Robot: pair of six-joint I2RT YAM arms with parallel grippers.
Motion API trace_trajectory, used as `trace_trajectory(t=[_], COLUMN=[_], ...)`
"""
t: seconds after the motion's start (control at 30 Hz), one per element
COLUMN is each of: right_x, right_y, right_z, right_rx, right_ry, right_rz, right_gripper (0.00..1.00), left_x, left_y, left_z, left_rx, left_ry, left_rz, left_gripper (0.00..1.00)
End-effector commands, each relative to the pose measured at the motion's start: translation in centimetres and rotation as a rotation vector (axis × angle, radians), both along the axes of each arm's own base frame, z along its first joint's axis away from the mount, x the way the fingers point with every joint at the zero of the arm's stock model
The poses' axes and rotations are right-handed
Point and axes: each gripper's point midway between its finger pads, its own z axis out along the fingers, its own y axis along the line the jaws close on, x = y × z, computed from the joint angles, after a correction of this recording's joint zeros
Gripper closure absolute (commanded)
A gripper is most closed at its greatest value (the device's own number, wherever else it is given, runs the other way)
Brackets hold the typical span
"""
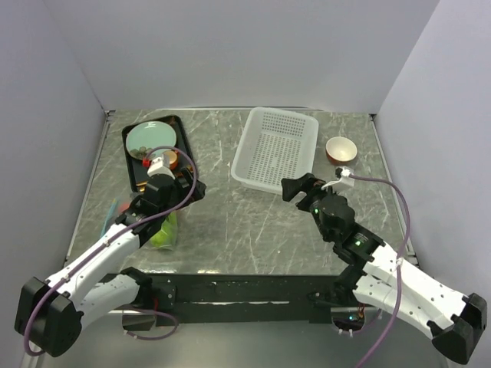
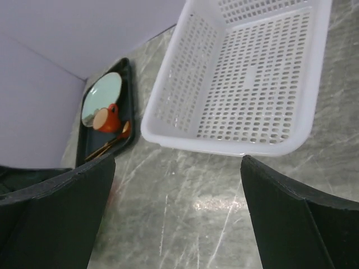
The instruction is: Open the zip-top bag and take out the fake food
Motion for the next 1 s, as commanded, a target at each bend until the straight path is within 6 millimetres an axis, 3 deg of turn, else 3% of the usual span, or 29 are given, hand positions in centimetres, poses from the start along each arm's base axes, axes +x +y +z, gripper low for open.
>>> trace_trajectory(t=[0.0,0.23,0.33,0.4,0.43,0.5,0.63,0.77,0.87,0.97], right_x=[0.7,1.0,1.0,1.1,1.1,1.1,1.1,0.9,0.7,0.6], right_y=[-0.8,-0.6,-0.2,0.1,0.3,0.9,1.8,3.1,4.1,5.4], right_z=[-1.6,-2.4,-2.7,-3.0,-2.9,-3.1,-3.3,-3.7,-4.3,-4.9], right_rx=[-0.029,-0.068,-0.074,-0.078,-0.071,-0.078,-0.08,-0.064,-0.066,-0.053], right_ry=[0.047,0.068,0.075,0.08,0.078,0.086,0.102,0.116,0.144,0.158], right_rz=[-0.074,-0.066,-0.05,-0.036,-0.028,0.0,0.037,0.096,0.144,0.197], right_gripper=[0.0,0.0,0.0,0.0,0.0,0.0,0.0,0.0,0.0,0.0], left_x=[-0.1,-0.5,-0.5,-0.5,-1.2,-1.1,-2.3,-4.0,-5.0,-4.1], left_y=[0.6,1.7,3.2,4.8,6.0,8.0,12.5,17.4,19.8,20.9], left_z=[1.3,1.7,2.1,2.3,1.4,2.4,2.7,0.6,-0.7,-1.9], left_rx=[-0.041,-0.045,-0.027,-0.006,0.036,0.049,0.103,0.115,0.12,0.128], left_ry=[-0.018,-0.011,0.016,0.034,0.083,0.076,0.132,0.23,0.236,0.228], left_rz=[0.061,0.115,0.21,0.308,0.359,0.49,0.72,0.933,1.039,1.046], left_gripper=[0.01,0.01,0.01,0.01,0.01,0.01,0.01,0.01,0.01,0.01])
